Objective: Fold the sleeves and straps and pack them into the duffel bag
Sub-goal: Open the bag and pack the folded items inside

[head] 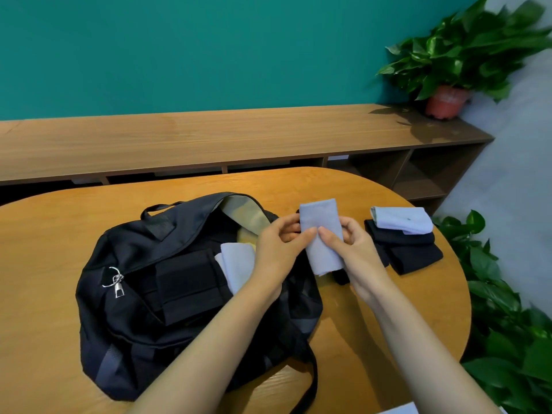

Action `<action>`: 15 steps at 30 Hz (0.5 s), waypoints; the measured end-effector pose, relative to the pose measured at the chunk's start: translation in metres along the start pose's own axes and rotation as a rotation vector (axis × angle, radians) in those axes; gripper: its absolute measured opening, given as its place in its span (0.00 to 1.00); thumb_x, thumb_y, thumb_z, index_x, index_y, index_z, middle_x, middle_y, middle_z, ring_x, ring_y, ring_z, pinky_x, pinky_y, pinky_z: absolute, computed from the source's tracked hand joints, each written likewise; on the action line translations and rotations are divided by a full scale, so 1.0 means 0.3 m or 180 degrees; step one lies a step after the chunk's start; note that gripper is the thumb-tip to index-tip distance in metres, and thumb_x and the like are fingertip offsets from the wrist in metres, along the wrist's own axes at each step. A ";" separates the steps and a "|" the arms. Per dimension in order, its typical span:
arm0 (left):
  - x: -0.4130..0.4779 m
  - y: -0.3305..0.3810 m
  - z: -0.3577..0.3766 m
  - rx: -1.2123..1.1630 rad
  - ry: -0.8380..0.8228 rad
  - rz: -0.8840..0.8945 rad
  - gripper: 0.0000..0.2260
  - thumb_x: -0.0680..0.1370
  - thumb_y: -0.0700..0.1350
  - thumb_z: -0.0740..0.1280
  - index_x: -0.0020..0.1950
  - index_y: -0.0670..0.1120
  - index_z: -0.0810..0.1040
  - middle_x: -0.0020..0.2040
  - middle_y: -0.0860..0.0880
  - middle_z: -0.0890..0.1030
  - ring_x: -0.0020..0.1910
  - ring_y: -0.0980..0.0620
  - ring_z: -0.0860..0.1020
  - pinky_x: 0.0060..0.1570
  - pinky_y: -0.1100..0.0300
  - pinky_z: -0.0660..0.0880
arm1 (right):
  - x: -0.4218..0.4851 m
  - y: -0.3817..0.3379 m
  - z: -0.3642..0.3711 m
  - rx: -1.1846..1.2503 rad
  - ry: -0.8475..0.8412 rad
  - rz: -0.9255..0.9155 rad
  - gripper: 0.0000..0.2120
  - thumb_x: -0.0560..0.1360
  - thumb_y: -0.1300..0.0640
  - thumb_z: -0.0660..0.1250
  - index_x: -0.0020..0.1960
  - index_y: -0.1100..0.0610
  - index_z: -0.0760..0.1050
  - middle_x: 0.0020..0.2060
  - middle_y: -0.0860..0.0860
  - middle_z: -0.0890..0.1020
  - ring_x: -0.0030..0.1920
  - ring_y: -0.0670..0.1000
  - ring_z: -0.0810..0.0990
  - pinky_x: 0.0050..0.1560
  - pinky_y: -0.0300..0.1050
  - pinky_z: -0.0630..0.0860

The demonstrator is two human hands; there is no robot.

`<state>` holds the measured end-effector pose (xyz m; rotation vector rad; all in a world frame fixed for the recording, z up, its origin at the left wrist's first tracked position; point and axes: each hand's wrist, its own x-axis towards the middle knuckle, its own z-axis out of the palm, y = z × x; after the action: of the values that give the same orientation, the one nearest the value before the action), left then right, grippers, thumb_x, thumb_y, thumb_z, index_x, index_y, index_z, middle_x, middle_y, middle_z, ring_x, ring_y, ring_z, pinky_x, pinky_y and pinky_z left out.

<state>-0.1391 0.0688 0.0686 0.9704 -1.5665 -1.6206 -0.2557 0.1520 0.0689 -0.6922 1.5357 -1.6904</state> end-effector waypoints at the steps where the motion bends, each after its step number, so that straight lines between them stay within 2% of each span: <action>1: -0.009 -0.005 0.017 0.0037 -0.0006 0.0026 0.15 0.75 0.43 0.74 0.61 0.47 0.80 0.50 0.52 0.84 0.51 0.54 0.82 0.51 0.61 0.79 | -0.009 0.012 -0.012 -0.0083 0.0095 0.0002 0.20 0.73 0.55 0.73 0.63 0.56 0.72 0.53 0.51 0.83 0.52 0.49 0.83 0.49 0.43 0.81; 4: -0.030 -0.032 0.084 0.0122 -0.0229 -0.0198 0.10 0.76 0.43 0.73 0.57 0.47 0.81 0.49 0.51 0.84 0.49 0.54 0.82 0.49 0.59 0.80 | -0.020 0.049 -0.061 -0.0578 0.0290 0.0067 0.19 0.76 0.54 0.71 0.65 0.53 0.71 0.54 0.48 0.81 0.51 0.47 0.82 0.46 0.41 0.80; 6: -0.029 -0.056 0.120 0.0531 -0.0247 -0.0258 0.07 0.78 0.43 0.71 0.55 0.45 0.80 0.49 0.50 0.83 0.48 0.54 0.80 0.49 0.58 0.79 | -0.017 0.081 -0.092 -0.1330 0.0358 0.0009 0.17 0.78 0.52 0.69 0.65 0.53 0.71 0.53 0.47 0.80 0.49 0.44 0.80 0.43 0.37 0.77; 8: -0.028 -0.073 0.147 0.1102 -0.0205 -0.0127 0.04 0.79 0.42 0.67 0.53 0.43 0.78 0.46 0.51 0.79 0.43 0.56 0.77 0.42 0.67 0.74 | -0.018 0.121 -0.121 -0.2345 0.0292 -0.0154 0.15 0.79 0.49 0.65 0.62 0.54 0.73 0.50 0.48 0.79 0.47 0.44 0.78 0.39 0.36 0.71; 9: -0.028 -0.078 0.157 0.1303 -0.0190 -0.0081 0.04 0.80 0.41 0.66 0.53 0.42 0.77 0.46 0.50 0.78 0.43 0.56 0.76 0.39 0.68 0.72 | -0.021 0.141 -0.135 -0.2764 0.0257 -0.0262 0.15 0.80 0.46 0.64 0.61 0.54 0.74 0.49 0.49 0.79 0.48 0.47 0.78 0.39 0.37 0.70; 12: -0.022 -0.088 0.176 0.1488 -0.0179 -0.0074 0.04 0.81 0.41 0.62 0.54 0.41 0.74 0.49 0.45 0.78 0.46 0.49 0.77 0.41 0.59 0.73 | -0.009 0.129 -0.190 -0.3268 0.0426 -0.0596 0.18 0.81 0.46 0.61 0.67 0.53 0.74 0.57 0.49 0.78 0.58 0.52 0.75 0.50 0.44 0.73; 15: -0.007 -0.087 0.180 0.1338 -0.0136 -0.0176 0.04 0.82 0.40 0.60 0.54 0.41 0.70 0.44 0.47 0.74 0.38 0.54 0.70 0.33 0.63 0.65 | 0.075 0.022 -0.278 -0.3503 0.0960 -0.1031 0.16 0.82 0.57 0.60 0.69 0.56 0.73 0.62 0.52 0.78 0.62 0.53 0.74 0.57 0.48 0.73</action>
<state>-0.1841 0.0987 0.0428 1.2086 -1.9726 -1.3799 -0.3340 0.1829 0.0488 -1.3123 2.7001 -1.0513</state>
